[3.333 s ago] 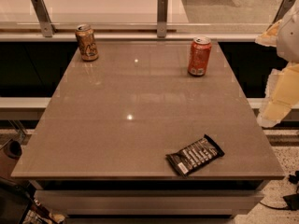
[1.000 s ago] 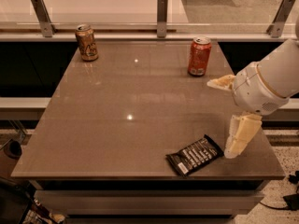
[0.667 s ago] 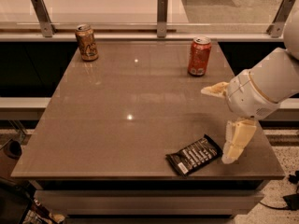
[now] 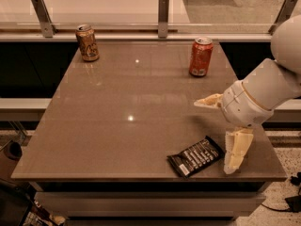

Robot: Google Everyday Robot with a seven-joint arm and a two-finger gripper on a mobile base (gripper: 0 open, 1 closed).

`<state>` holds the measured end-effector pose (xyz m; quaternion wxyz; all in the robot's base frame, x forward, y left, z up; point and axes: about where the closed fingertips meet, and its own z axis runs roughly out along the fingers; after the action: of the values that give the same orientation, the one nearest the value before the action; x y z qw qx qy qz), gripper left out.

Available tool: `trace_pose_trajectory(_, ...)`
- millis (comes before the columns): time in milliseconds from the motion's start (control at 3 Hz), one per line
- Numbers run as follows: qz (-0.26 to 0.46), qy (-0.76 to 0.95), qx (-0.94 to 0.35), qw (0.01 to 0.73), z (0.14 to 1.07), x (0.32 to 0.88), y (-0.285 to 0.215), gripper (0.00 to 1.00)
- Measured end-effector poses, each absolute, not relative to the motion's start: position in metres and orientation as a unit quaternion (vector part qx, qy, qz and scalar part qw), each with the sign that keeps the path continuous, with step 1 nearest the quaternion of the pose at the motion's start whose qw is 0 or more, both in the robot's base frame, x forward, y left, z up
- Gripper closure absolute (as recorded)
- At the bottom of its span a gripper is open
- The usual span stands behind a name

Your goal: Move rxbar chocolate near orange can

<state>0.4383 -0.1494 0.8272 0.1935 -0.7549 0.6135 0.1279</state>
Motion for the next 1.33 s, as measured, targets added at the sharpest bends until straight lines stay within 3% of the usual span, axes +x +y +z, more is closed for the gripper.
trace_pose_trajectory(1000, 0.160, 0.588, -0.773, 0.175, 0.800, 0.419, -0.146, 0.00)
trace_pose_trajectory(1333, 0.156, 0.594, -0.767, 0.187, 0.799, 0.415, -0.148, 0.18)
